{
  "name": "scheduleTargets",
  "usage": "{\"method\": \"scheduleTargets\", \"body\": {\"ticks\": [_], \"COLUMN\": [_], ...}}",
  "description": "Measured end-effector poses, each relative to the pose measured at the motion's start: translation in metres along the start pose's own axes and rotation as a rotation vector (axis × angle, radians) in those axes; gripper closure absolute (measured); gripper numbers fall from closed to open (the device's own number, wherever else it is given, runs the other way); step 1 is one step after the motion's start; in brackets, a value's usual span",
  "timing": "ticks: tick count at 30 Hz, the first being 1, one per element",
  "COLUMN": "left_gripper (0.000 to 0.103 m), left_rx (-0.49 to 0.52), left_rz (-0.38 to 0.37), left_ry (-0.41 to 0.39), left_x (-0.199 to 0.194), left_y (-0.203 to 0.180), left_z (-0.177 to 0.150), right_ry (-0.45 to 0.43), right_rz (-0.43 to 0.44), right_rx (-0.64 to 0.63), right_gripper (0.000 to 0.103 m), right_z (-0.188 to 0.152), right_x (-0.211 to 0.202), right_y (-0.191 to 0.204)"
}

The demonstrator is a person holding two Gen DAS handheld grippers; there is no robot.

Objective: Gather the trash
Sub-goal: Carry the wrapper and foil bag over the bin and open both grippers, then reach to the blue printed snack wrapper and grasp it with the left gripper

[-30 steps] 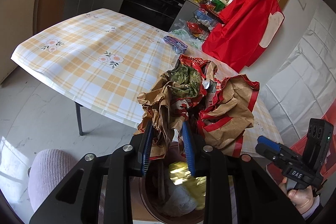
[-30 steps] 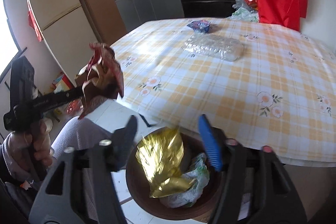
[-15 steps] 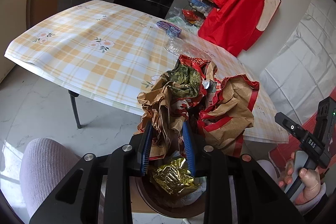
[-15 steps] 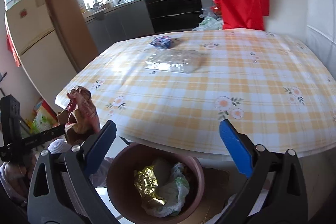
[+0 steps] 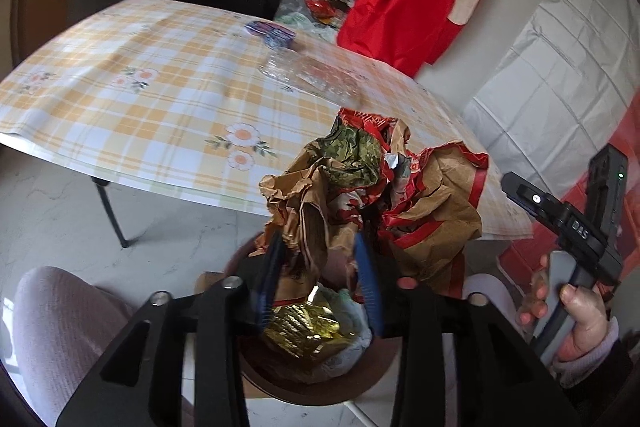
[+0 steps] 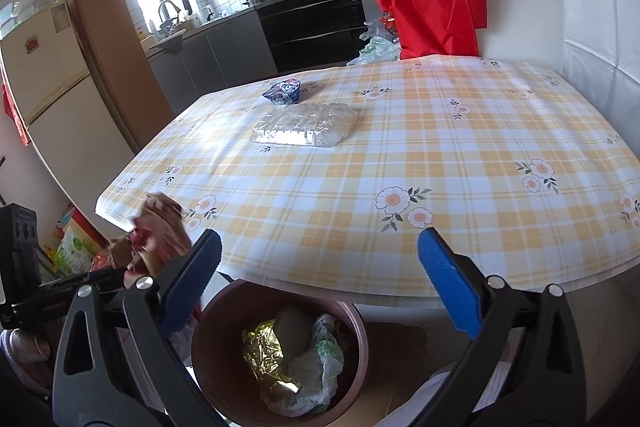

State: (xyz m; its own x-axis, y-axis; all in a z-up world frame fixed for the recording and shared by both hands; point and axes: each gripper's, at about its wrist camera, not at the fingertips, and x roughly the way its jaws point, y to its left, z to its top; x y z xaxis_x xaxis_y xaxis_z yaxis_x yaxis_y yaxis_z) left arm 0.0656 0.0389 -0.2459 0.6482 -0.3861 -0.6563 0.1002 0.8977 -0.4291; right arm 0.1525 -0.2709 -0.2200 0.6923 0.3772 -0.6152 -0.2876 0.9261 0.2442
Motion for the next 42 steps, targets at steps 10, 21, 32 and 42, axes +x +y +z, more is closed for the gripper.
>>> {"method": "scheduleTargets", "body": {"ticks": [10, 21, 32, 42], "left_gripper": [0.021, 0.013, 0.013, 0.013], "left_rx": [-0.073, -0.133, -0.153, -0.082], "left_rz": [0.054, 0.124, 0.156, 0.150], "left_ry": [0.027, 0.010, -0.013, -0.044], "left_x": [0.007, 0.006, 0.010, 0.040], "left_y": [0.017, 0.034, 0.052, 0.061], "left_z": [-0.004, -0.002, 0.014, 0.074], "right_ry": [0.028, 0.068, 0.124, 0.165], "right_rz": [0.007, -0.002, -0.029, -0.056], "right_rx": [-0.014, -0.015, -0.033, -0.040], "right_gripper": [0.006, 0.006, 0.006, 0.006], "right_z": [-0.004, -0.009, -0.004, 0.020], "right_x": [0.008, 0.019, 0.046, 0.092], "right_y": [0.005, 0.003, -0.005, -0.020]}}
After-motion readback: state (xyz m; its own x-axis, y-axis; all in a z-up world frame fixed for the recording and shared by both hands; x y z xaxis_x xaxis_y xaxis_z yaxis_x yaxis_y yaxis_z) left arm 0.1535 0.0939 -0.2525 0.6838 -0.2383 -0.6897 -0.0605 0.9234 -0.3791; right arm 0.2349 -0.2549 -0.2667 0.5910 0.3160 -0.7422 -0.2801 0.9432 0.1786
